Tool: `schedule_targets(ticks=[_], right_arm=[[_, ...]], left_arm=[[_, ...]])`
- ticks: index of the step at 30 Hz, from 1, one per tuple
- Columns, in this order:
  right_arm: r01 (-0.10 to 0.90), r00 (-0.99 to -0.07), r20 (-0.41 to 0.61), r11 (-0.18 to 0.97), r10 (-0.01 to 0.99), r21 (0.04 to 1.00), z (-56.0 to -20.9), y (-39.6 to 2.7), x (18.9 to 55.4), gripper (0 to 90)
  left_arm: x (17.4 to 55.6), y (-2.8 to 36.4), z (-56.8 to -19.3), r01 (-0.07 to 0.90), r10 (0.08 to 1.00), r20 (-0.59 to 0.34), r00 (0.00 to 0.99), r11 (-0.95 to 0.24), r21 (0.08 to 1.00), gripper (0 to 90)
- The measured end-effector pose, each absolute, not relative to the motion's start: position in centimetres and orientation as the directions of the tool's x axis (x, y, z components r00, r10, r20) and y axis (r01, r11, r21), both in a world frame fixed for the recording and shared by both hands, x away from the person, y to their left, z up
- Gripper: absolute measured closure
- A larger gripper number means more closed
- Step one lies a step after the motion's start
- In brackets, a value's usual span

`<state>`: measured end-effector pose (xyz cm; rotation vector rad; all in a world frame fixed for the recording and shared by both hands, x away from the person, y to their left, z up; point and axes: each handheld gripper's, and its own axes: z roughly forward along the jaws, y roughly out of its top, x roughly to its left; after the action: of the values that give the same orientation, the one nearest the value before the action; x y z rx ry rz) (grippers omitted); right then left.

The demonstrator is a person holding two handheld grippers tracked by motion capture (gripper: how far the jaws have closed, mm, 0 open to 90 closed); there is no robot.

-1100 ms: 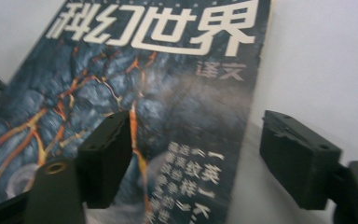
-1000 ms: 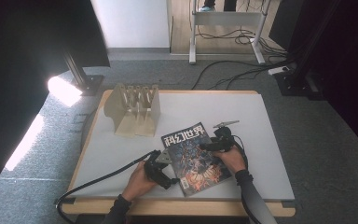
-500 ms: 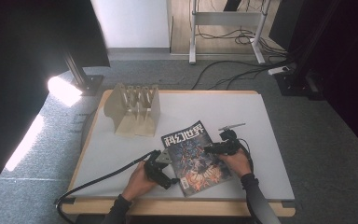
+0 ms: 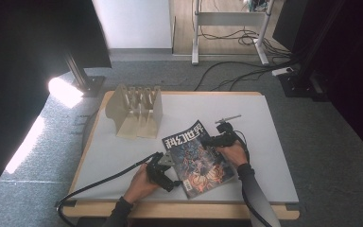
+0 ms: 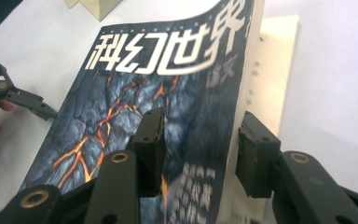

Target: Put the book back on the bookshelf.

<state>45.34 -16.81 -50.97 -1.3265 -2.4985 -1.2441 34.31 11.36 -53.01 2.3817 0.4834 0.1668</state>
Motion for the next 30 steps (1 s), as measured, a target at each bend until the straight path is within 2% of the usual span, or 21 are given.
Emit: schedule_targets(ticks=[2, 5, 9, 15, 30], right_arm=[[0.703, -0.641, 0.355, 0.336, 0.681, 0.626, -50.8, -16.3, 45.5, 60.4], [0.678, -0.657, 0.283, 0.385, 0.698, 0.626, -50.2, -16.0, 45.2, 71.1], [0.661, -0.676, 0.287, 0.385, 0.679, 0.644, -49.0, -16.0, 44.4, 80.2], [0.605, -0.717, 0.256, 0.397, 0.649, 0.691, -46.9, -15.6, 42.9, 81.1], [0.51, -0.762, 0.207, 0.372, 0.614, 0.776, -43.2, -15.6, 40.2, 81.3]], left_arm=[[34.3, 11.4, -53.0, 0.298, 0.387, -0.011, 0.922, -0.691, 0.658, 0.0], [34.3, 11.3, -53.0, 0.3, 0.388, -0.014, 0.921, -0.689, 0.66, 0.0], [34.3, 11.3, -53.0, 0.305, 0.392, -0.018, 0.92, -0.686, 0.661, 0.0], [34.3, 11.4, -53.0, 0.313, 0.397, -0.024, 0.918, -0.683, 0.66, 0.0], [36.6, 12.5, -52.5, 0.443, 0.467, -0.171, 0.867, -0.569, 0.693, 0.0]])
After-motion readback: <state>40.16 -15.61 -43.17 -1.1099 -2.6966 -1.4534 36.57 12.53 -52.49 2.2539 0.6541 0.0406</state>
